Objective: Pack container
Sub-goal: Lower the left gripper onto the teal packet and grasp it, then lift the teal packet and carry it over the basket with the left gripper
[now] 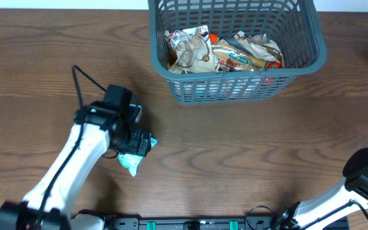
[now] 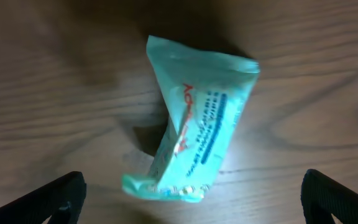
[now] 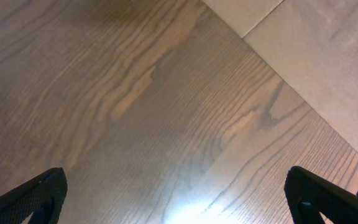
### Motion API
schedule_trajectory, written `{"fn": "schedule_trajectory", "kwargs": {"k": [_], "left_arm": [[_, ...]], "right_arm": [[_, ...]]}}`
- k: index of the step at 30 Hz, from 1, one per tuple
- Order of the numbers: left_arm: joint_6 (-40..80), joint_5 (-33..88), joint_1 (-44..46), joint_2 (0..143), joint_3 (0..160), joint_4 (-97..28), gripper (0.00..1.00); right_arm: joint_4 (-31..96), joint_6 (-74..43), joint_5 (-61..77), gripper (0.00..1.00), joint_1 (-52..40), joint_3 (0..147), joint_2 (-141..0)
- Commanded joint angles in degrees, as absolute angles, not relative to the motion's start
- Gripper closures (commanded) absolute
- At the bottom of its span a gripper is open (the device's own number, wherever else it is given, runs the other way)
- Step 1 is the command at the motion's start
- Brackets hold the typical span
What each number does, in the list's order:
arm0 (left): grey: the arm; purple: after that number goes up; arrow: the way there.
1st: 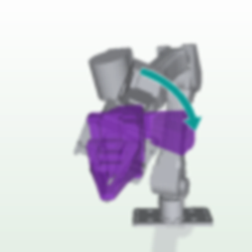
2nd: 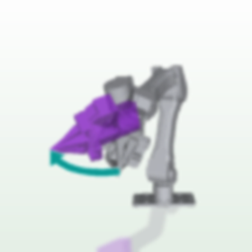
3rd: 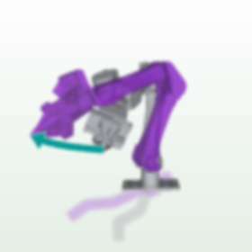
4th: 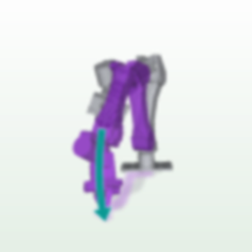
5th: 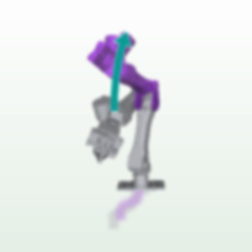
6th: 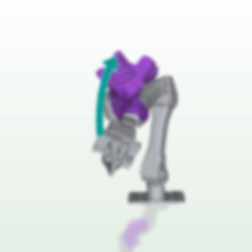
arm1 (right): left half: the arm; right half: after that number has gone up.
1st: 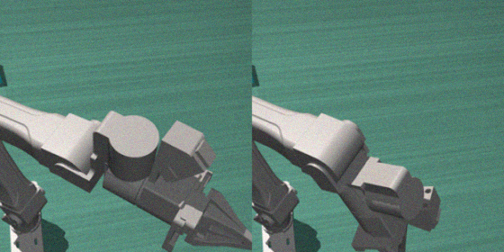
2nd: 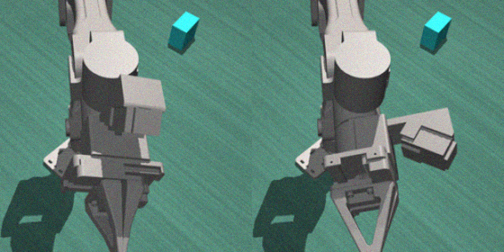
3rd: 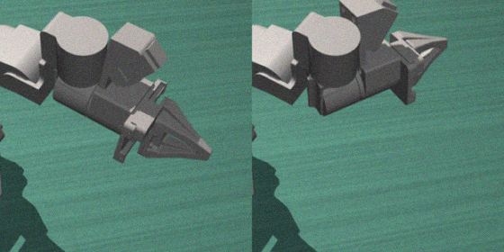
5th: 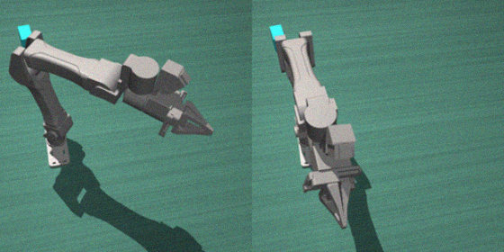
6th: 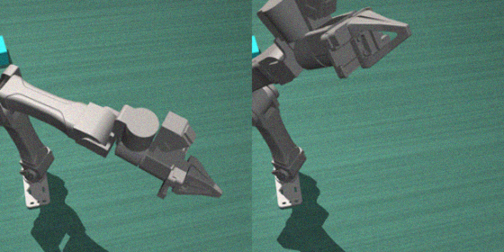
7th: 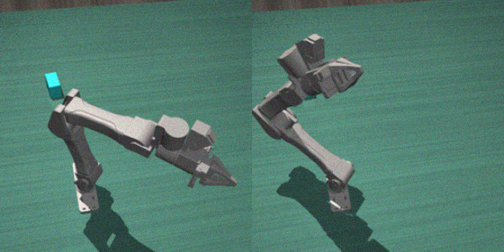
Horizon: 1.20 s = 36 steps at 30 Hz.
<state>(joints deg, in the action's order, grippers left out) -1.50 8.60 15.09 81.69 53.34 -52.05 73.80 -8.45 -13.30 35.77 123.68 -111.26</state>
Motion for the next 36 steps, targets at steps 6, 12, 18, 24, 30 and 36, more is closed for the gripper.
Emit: {"fn": "schedule_trajectory", "kwargs": {"k": [6, 12, 18, 24, 30, 36], "left_arm": [[-1.2, 5.2, 14.8, 88.5, 53.4, -49.4, 0.01], [-1.2, 4.4, 14.8, 92.6, 53.4, -48.1, 0.01], [-1.2, 4.4, 14.8, 96.0, 53.3, -47.9, 0.01], [1.2, 4.5, 14.8, 98.1, 53.3, -47.4, 0.12], [2.7, 4.4, 14.8, 98.5, 53.3, -47.6, 0.63], [5.3, 4.4, 14.8, 98.3, 53.5, -47.6, 0.94]], "right_arm": [[73.7, -7.6, -13.5, 0.01, 36.1, 123.5, -111.7], [73.7, -7.6, -13.5, 0.01, 36.1, 123.5, -111.7], [73.7, -7.6, -13.5, 0.01, 36.1, 123.5, -111.7], [73.7, -7.6, -13.5, 0.01, 36.1, 123.5, -111.7], [73.7, -7.6, -13.5, 0.01, 36.1, 123.5, -111.7], [73.7, -7.6, -13.5, 0.01, 36.1, 123.5, -111.7]]}}
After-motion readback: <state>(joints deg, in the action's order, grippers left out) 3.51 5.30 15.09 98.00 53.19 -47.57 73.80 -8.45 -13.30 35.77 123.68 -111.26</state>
